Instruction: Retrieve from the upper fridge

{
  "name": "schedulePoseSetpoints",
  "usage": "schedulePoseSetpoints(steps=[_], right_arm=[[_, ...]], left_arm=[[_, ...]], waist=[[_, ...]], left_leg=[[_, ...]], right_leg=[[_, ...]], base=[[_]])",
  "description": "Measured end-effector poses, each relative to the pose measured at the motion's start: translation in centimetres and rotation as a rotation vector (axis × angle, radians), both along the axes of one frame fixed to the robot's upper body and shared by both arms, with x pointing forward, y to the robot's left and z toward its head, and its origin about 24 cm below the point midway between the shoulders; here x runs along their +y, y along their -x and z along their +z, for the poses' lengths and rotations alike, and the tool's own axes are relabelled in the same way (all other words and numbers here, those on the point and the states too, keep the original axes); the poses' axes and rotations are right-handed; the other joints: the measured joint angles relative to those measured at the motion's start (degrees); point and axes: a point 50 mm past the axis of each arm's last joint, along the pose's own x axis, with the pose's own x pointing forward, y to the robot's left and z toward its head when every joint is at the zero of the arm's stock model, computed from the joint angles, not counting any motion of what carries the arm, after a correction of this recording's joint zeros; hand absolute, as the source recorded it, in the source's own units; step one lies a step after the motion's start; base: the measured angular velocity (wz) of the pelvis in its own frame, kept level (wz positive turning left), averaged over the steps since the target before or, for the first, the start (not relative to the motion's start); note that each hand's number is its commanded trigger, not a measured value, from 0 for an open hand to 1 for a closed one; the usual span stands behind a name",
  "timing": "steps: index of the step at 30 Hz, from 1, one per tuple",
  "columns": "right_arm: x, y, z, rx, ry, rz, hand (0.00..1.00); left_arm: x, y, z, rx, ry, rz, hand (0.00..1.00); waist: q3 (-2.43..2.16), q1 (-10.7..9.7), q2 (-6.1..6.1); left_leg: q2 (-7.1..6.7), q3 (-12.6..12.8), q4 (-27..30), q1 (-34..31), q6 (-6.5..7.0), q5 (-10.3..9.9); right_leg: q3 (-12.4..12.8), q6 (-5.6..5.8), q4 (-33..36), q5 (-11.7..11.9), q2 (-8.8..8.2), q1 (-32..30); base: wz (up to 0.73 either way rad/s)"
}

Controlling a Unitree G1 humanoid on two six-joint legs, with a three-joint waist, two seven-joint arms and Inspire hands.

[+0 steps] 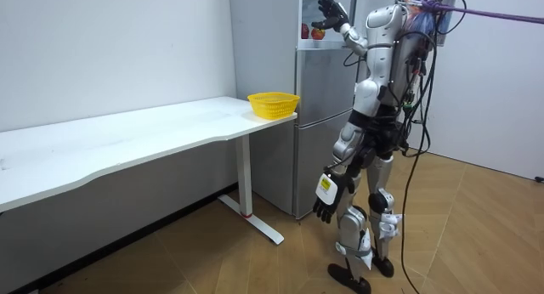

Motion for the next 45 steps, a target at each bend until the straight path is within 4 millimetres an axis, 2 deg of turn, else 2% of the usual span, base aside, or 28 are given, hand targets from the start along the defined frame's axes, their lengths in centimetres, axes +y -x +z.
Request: schedulePoseSetpoints(steps=[6, 21, 35, 38, 43, 45], right_arm=[[0.4, -0.5, -0.8, 0.051, 0.045, -0.005, 0.00], [0.1, -1.3, -1.3, 0.121, 0.009, -0.006, 0.00], [-1.0, -2.7, -2.0, 0.221, -0.024, -0.008, 0.00], [-1.3, -3.1, -2.7, 0.257, -0.029, -0.010, 0.00], [-1.3, -3.3, -2.6, 0.268, -0.035, 0.010, 0.00], [-1.6, -4.1, -2.5, 0.287, -0.051, 0.008, 0.00]], left_arm=[[0.1, -0.5, 0.1, -0.010, -0.006, -0.001, 0.00], [0.2, -0.2, 0.1, 0.019, -0.015, 0.009, 0.00], [0.5, -0.4, 0.2, 0.017, -0.022, 0.019, 0.00], [0.6, -0.5, 0.2, 0.012, -0.023, 0.027, 0.00], [0.6, -0.5, 0.2, 0.016, -0.009, 0.026, 0.00], [0.6, -0.7, 0.2, 0.013, -0.009, 0.024, 0.00]], waist=[[-0.01, 1.3, -0.70], [-0.14, 1.7, -1.17], [-0.23, 1.4, -1.66], [-0.07, 1.4, -1.87], [0.02, 0.9, -1.83], [0.04, 0.4, -1.79]], left_leg=[[-0.06, -0.1, 0.4, -0.3, 0.00, 0.0], [-0.06, -0.2, 0.7, -0.5, 0.03, 0.0], [-0.03, -0.3, 0.6, -0.7, 0.09, 0.0], [-0.04, -0.2, 1.0, -0.7, 0.09, 0.1], [-0.02, -0.3, 0.9, -1.0, 0.10, 0.0], [-0.01, -0.3, 1.0, -1.2, 0.10, 0.0]], right_leg=[[-0.8, 0.01, 0.0, 0.0, -0.12, 0.0], [-0.9, 0.02, 0.0, 0.0, -0.12, 0.4], [-1.6, 0.02, 0.0, 0.0, -0.48, 0.4], [-1.6, 0.02, 0.0, 0.0, -0.54, 0.3], [-1.6, 0.02, 0.0, 0.0, -0.52, 0.3], [-1.6, 0.02, 0.0, 0.0, -0.52, 0.1]], base=[[0.07], [0.01], [0.01], [-0.01], [0.01], [0.00]])
